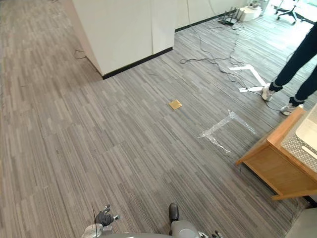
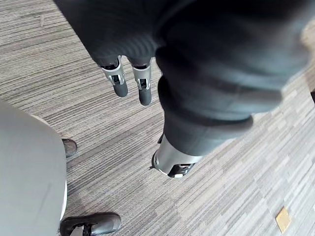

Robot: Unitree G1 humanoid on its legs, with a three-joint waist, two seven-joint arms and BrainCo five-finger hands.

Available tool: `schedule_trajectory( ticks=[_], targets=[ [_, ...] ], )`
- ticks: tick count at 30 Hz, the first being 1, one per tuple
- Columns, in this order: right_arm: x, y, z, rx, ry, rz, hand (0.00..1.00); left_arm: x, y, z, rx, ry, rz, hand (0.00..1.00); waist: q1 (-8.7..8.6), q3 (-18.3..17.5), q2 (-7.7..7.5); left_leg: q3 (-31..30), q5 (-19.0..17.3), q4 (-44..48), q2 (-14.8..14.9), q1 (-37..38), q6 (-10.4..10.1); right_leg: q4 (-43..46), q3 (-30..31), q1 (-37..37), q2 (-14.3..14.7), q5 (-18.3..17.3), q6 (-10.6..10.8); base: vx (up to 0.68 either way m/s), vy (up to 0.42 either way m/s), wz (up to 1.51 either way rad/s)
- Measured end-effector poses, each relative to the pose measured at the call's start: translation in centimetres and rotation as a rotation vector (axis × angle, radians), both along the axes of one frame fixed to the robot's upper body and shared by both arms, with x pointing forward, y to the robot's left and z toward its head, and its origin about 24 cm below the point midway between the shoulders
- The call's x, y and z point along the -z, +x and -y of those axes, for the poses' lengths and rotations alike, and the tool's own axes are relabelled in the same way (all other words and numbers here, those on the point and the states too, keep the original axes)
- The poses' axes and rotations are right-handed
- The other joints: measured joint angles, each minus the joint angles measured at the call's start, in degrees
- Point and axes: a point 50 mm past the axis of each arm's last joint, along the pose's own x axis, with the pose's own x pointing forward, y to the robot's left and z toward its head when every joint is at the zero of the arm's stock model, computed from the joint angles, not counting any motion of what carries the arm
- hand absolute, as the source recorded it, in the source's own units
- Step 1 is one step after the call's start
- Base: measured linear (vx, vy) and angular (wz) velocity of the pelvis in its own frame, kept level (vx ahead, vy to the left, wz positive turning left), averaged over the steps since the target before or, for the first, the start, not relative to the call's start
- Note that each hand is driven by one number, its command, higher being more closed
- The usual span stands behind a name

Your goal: Organize washtable

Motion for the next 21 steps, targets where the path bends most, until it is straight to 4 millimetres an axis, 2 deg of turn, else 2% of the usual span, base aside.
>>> schedule_trajectory(
  ticks=[3,5,6,7,9,11,12,15,17,18,19,20,21],
  targets=[
    [0.0,0.1,0.0,-0.001,0.000,0.002,0.00,-0.1,0.1,-0.1,-0.025,0.002,0.009,0.00,0.63,0.07,-0.19,-4.82,1.72,-0.96,-0.14,-3.74,0.29,0.02,-4.86,-1.35,-0.65,-0.69,-0.06,-0.06,-0.012,1.00],
    [0.0,-0.2,0.1,-0.014,-0.002,-0.009,0.00,-0.2,0.4,0.1,-0.039,0.003,0.027,0.00,1.20,0.12,-0.40,-7.59,5.15,-2.36,-0.71,-5.56,0.36,1.39,-6.37,-1.53,-1.12,-3.87,0.57,-0.04,-0.008,1.64],
    [0.2,-0.6,0.0,-0.013,0.003,-0.029,0.00,-0.3,0.6,0.1,-0.042,0.007,0.040,0.00,1.07,0.12,-0.43,-8.96,7.88,-2.78,-1.34,-7.02,0.67,3.55,-6.52,-1.45,-1.29,-7.50,1.18,-0.03,-0.014,2.51],
    [0.3,-1.1,-0.1,-0.014,0.009,-0.046,0.00,-0.5,0.8,0.0,-0.045,0.009,0.058,0.00,1.27,0.49,-1.21,-8.59,9.01,-2.32,-2.04,-8.47,1.41,6.06,-6.81,-1.34,-1.88,-9.73,1.40,-0.05,0.013,2.68],
    [0.2,-0.8,-0.1,-0.021,0.006,-0.040,0.00,-0.7,1.0,-0.3,-0.064,0.011,0.074,0.00,1.66,1.02,-1.00,-7.14,8.28,0.11,-2.65,-10.44,3.08,12.40,-11.64,-1.40,-3.38,-12.44,1.08,-0.08,0.046,2.61],
    [0.2,-0.7,0.0,-0.023,0.002,-0.034,0.00,-0.8,1.1,-0.7,-0.095,0.018,0.088,0.00,2.32,1.20,-1.99,-9.17,8.63,1.44,-3.91,-11.89,3.12,16.41,-16.82,-1.16,-5.87,-14.69,1.70,-0.06,0.034,2.33],
    [-0.1,0.2,0.5,-0.022,-0.017,0.000,0.00,-1.0,1.3,-1.0,-0.161,0.012,0.108,0.00,4.63,1.08,-1.95,-9.35,8.32,3.93,-4.16,-14.47,3.10,20.19,-22.64,-0.93,-8.99,-15.70,2.58,-0.06,0.057,1.84],
    [-0.5,1.6,1.0,-0.006,-0.035,0.050,0.00,-0.9,1.1,-0.8,-0.218,-0.007,0.114,0.00,4.80,1.26,-1.01,-7.74,5.26,10.87,-4.74,-18.38,4.95,24.61,-25.13,-1.08,-12.08,-16.74,4.00,-0.04,0.103,1.21],
    [-1.2,2.9,1.6,-0.003,-0.058,0.112,0.00,-0.9,0.9,-0.7,-0.270,-0.023,0.113,0.00,5.70,1.17,1.55,-5.12,-0.05,18.79,-5.40,-20.62,6.34,28.55,-23.67,-1.19,-14.72,-19.41,4.62,-0.04,0.268,0.36],
    [-1.2,3.1,1.6,0.004,-0.056,0.124,0.00,-0.8,0.7,-0.8,-0.279,-0.020,0.106,0.00,6.05,1.14,1.64,-4.55,-0.81,18.89,-5.73,-20.11,6.37,28.84,-22.10,-1.34,-14.90,-19.72,4.29,-0.03,0.270,-0.32],
    [-1.3,3.4,1.4,0.006,-0.055,0.137,0.00,-0.7,0.2,-1.1,-0.297,-0.016,0.089,0.00,6.15,1.12,1.43,-2.59,-1.10,17.72,-5.98,-19.03,6.35,29.78,-18.04,-2.23,-14.57,-19.89,3.71,-0.03,0.178,-0.66],
    [-1.3,3.4,1.3,0.007,-0.052,0.138,0.00,-0.5,-0.9,-2.0,-0.288,0.015,0.057,0.00,5.87,1.33,1.27,-0.83,-1.07,14.36,-6.31,-17.70,6.38,30.97,-13.14,-4.54,-13.11,-20.46,4.28,-0.01,0.247,-0.85],
    [-1.2,3.5,1.3,0.015,-0.050,0.138,0.00,-0.2,-2.0,-2.6,-0.257,0.039,0.009,0.00,5.51,0.83,1.94,-1.25,1.24,7.93,-6.77,-15.70,6.61,29.85,-10.90,-6.32,-9.84,-21.35,4.24,0.01,0.178,-0.70]
  ],
)
